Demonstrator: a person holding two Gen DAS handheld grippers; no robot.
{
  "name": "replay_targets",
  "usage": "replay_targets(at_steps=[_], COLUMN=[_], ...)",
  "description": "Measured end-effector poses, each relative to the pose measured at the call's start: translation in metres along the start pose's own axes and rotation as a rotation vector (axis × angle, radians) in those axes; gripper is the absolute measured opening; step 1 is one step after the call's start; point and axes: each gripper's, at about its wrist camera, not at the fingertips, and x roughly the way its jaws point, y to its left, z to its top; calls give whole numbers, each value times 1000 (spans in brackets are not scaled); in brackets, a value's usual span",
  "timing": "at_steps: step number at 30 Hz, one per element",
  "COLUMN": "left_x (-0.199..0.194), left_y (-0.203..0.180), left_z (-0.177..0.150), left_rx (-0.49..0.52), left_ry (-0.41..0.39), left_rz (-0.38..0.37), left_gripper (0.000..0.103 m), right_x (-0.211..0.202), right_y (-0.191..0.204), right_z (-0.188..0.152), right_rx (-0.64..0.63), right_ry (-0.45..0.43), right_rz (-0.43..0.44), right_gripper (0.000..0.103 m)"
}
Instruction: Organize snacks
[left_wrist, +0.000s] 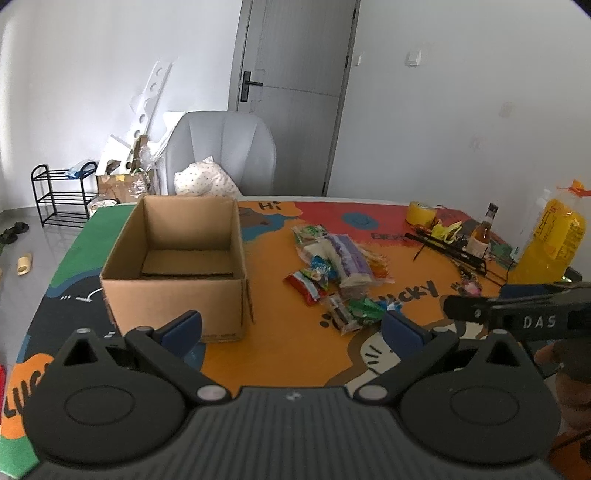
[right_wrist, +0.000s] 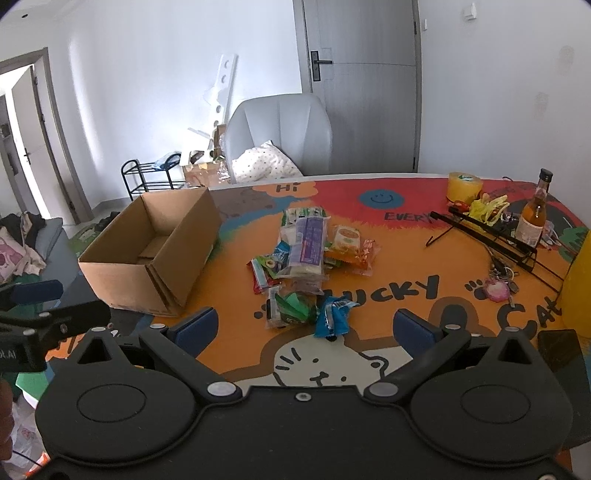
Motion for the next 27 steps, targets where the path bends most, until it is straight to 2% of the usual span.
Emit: replay_targets(at_steps=[7, 19, 25, 27], left_x=[19, 65, 88, 94], left_y=[-5, -7, -10, -12], left_z=[4, -1, -2, -2], left_rx=[-4, -45, -71, -79], left_ry=[-1, 20, 29, 28], left_rz=[-28, -92, -115, -130], left_gripper=[103, 103, 101, 101], right_x=[7, 42, 63, 71], right_y=[-15, -41, -56, -60], right_z=[0, -11, -16, -19], right_rx=[-22, 37, 92, 109], right_ry=[-26, 18, 49, 61], right_rz=[9, 60, 93, 102], right_gripper=[103, 102, 85, 77])
